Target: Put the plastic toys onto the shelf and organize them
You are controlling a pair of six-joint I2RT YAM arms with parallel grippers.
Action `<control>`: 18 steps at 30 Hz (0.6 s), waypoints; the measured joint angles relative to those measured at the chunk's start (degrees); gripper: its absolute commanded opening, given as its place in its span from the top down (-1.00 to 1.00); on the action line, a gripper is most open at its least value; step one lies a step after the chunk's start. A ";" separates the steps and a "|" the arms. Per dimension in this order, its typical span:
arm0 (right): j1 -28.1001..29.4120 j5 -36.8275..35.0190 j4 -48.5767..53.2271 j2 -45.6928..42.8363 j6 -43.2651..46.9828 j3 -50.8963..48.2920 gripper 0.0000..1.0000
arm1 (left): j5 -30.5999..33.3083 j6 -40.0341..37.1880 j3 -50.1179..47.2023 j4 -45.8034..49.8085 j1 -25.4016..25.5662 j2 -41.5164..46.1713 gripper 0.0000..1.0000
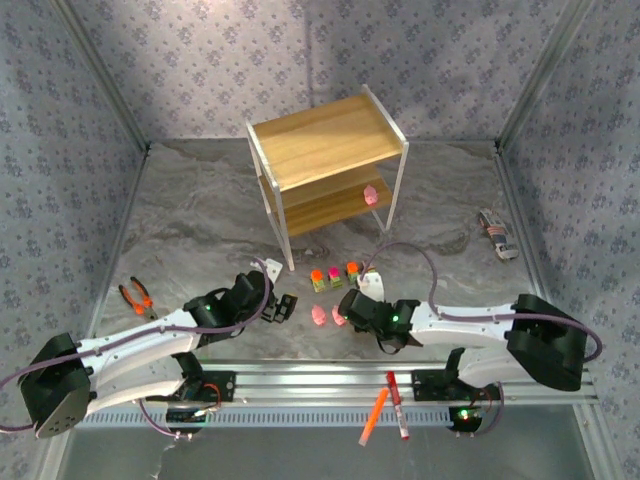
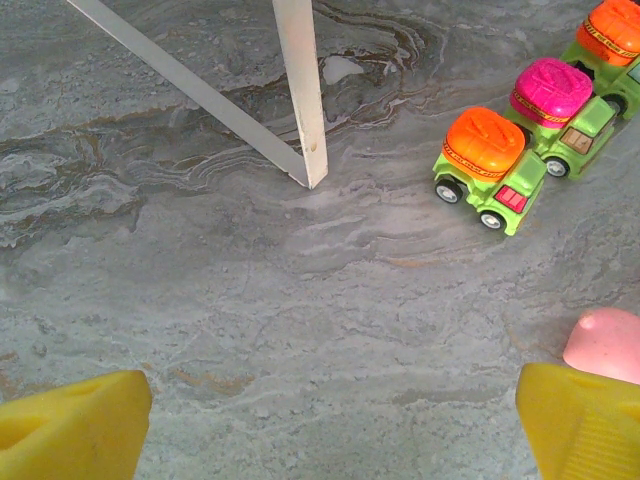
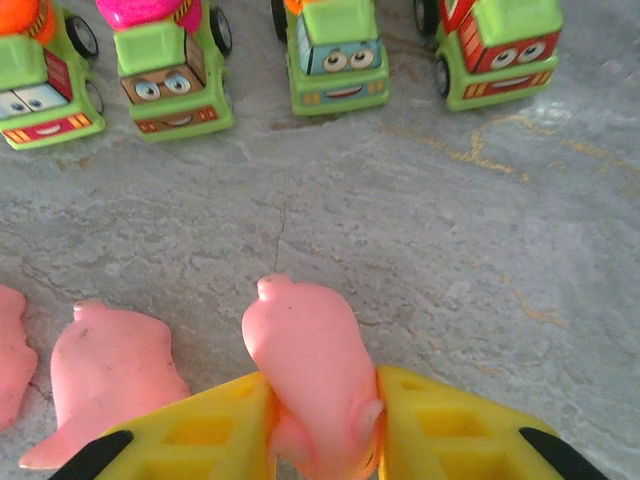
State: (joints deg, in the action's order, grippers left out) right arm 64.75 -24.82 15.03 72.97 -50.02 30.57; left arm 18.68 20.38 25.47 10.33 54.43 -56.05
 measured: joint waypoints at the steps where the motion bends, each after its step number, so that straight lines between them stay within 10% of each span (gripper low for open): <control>1: 0.00 -0.31 0.44 -0.85 -0.07 0.00 0.41 | 0.00 0.00 0.00 0.00 0.00 0.00 -0.88; 18: -1.86 -4.46 12.48 -4.15 0.15 7.82 0.46 | 0.02 0.00 0.00 0.00 0.00 0.00 -0.88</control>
State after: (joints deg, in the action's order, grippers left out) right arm 62.89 -29.28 27.51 68.82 -49.87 38.39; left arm 18.70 20.38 25.47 10.33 54.43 -56.05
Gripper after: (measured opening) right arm 0.274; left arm 0.940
